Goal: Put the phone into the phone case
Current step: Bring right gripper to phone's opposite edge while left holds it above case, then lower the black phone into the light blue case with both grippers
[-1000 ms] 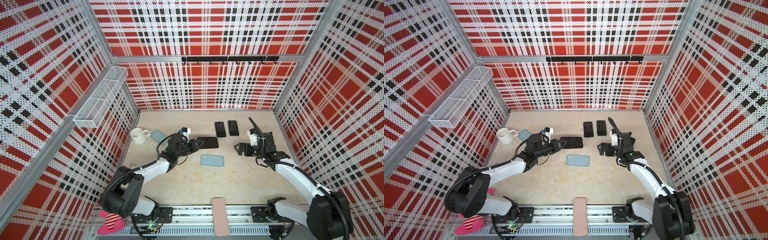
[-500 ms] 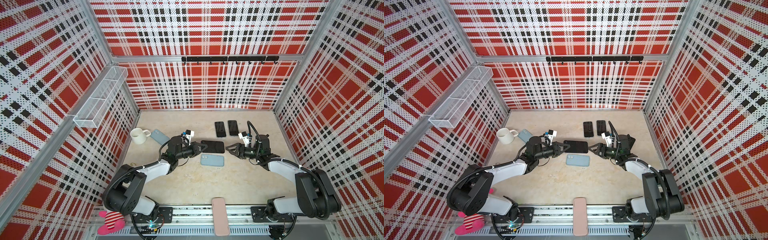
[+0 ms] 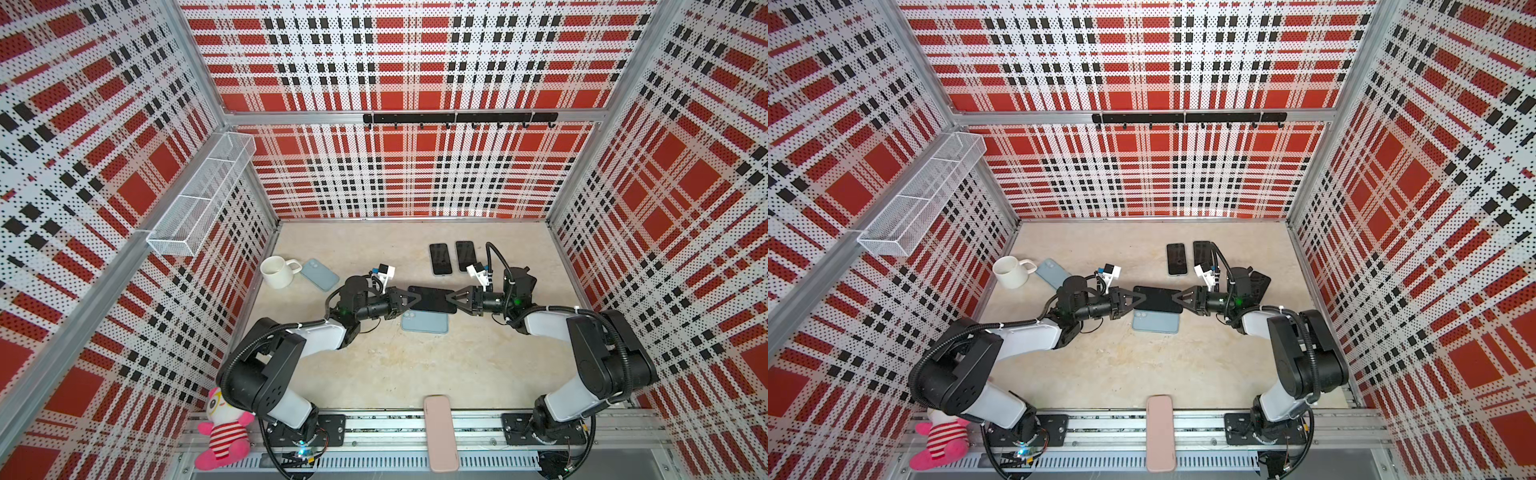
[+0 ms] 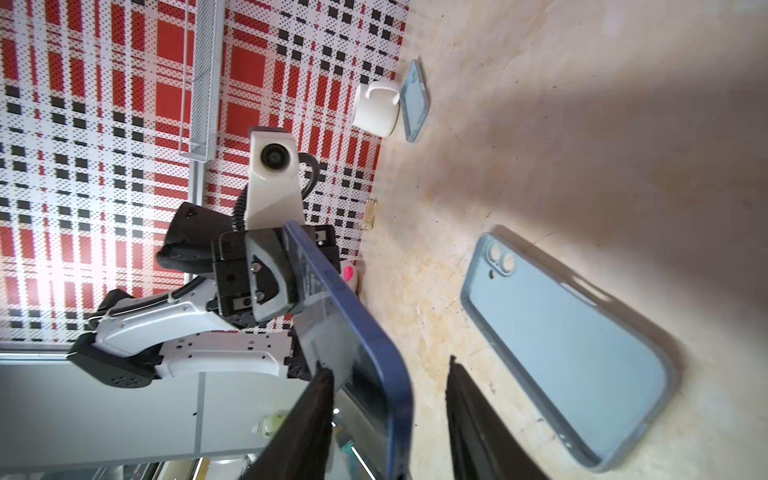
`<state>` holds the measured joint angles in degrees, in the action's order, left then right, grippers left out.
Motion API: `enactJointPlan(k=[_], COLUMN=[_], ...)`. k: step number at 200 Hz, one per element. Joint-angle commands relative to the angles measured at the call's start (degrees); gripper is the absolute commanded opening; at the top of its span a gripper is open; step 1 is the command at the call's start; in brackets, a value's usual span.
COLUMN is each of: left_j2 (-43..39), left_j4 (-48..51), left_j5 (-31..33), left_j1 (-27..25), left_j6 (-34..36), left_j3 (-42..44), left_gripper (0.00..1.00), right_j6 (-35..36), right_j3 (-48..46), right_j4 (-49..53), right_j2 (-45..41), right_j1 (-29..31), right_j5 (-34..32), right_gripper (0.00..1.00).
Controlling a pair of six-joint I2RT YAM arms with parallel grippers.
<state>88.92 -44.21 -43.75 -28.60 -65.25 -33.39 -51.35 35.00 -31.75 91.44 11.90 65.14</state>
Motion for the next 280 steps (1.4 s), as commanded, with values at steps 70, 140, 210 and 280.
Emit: enactJointPlan(k=[70,140,210,280], left_j2=[4.0,-4.1,-3.3,4.7], left_j4=[-8.3,11.2,38.6,39.3], left_j5=[-2.0,1.6,16.7,21.2], left_j1=[0.5,5.7,5.0,-0.5], left_j6=[-1.5,12.7,29.7,30.2], left_j3=[1.9,-0.4,-7.2,-10.1], left_gripper=[0.08,0.81,0.88,0.63], right_j6=[-8.3,9.7,12.2,11.7], right_j3=[0.2,6.9,-0.4,-4.4], right_j4=[-14.8,15.3,25.1,24.3], right_j2=[3.2,-4.5,-14.5,-11.7], right_j1=[2.3,-0.5,-7.3,-7.6], right_j5=[4.1,-2.9,-7.1,-8.8], right_gripper=[0.16,0.0,0.0,0.0])
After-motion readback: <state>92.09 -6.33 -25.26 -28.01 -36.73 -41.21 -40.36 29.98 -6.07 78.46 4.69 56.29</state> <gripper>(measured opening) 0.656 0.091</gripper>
